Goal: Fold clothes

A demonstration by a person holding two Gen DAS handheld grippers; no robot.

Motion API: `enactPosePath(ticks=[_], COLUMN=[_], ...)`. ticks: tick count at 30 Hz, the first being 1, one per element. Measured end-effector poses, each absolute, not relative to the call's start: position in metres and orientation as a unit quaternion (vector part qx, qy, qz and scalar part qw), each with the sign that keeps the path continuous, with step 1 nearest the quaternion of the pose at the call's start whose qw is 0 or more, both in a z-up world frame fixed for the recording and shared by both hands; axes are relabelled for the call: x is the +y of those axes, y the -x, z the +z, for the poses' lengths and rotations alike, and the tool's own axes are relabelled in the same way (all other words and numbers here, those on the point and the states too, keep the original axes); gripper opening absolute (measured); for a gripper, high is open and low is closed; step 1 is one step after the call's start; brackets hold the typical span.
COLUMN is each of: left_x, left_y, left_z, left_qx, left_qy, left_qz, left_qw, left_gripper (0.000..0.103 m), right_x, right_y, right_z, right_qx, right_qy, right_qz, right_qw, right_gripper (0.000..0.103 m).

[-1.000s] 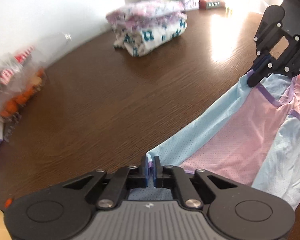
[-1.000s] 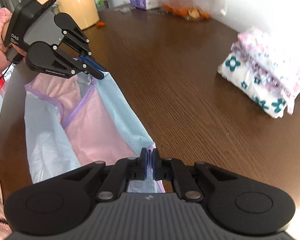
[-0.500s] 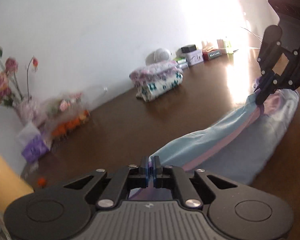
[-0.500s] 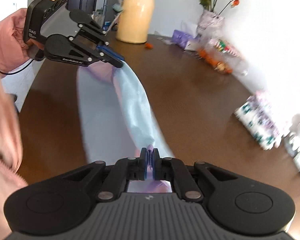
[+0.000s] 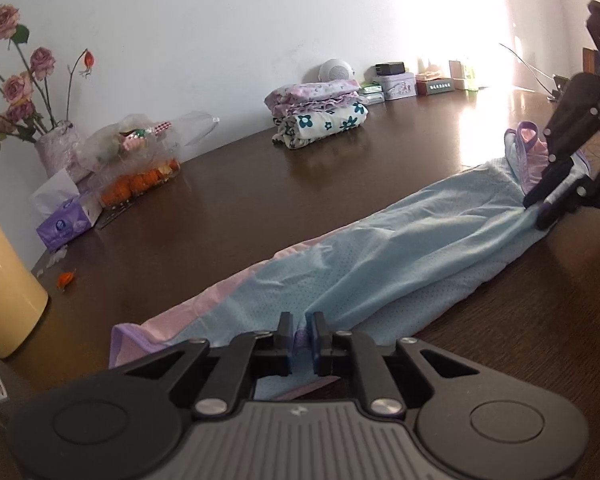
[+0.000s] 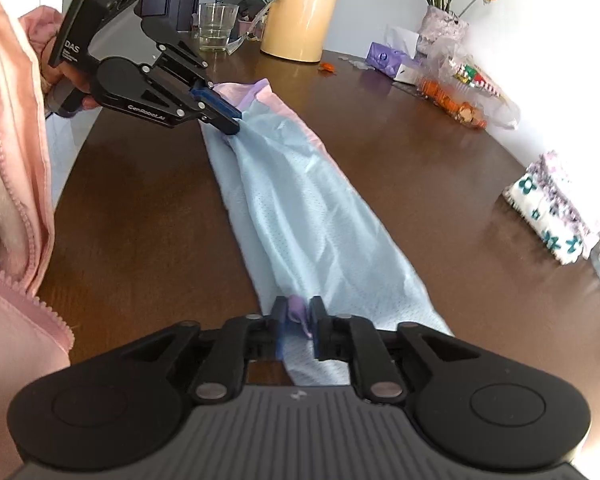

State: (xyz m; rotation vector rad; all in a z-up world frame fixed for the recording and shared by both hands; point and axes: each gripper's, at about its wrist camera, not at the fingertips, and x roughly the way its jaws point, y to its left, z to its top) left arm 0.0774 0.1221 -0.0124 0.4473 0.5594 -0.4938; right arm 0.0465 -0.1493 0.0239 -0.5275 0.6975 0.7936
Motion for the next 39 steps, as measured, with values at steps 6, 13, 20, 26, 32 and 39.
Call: enactPosePath(ticks=[6, 13, 20, 26, 32, 39], left_x=[0.135, 0.177, 0.205, 0.211, 0.211, 0.21], left_y=[-0.082, -0.118, -0.178, -0.2, -0.21, -0.219], left_z=[-0.006, 0.017, 0.007, 0.003, 0.004, -0.006], left_qx=[0.284, 0.331, 0.408, 0.409, 0.382, 0.367], left_qy=[-0.162, -0.04, 0.013, 0.029, 0.03, 0.037], left_qz=[-0.233, -0.157, -0.094, -0.084, -0.075, -0.066], left_qw=[0.916, 0.93, 0.908, 0.908, 0.921, 0.927], left_gripper=[0.033, 0.051, 0.045, 0.002, 0.001, 0.002], right_x=[-0.167, -0.175, -0.15, -0.147, -0.148, -0.145], right_y=[-0.049, -0.077, -0.091, -0.088, -0.082, -0.076], right_z=[0.037, 0.047, 0.022, 0.012, 0.007, 0.004], right_qx=[0.343, 0.329, 0.363, 0.371, 0.366, 0.354], right_qy=[0.144, 0.067, 0.089, 0.096, 0.091, 0.091], right_qz=[0.383, 0.337, 0.332, 0.329, 0.32, 0.315], right_qw=[0.845, 0.88, 0.866, 0.863, 0.869, 0.876], right_gripper=[0.028, 0.036, 0.036, 0.038, 0.042, 0.05])
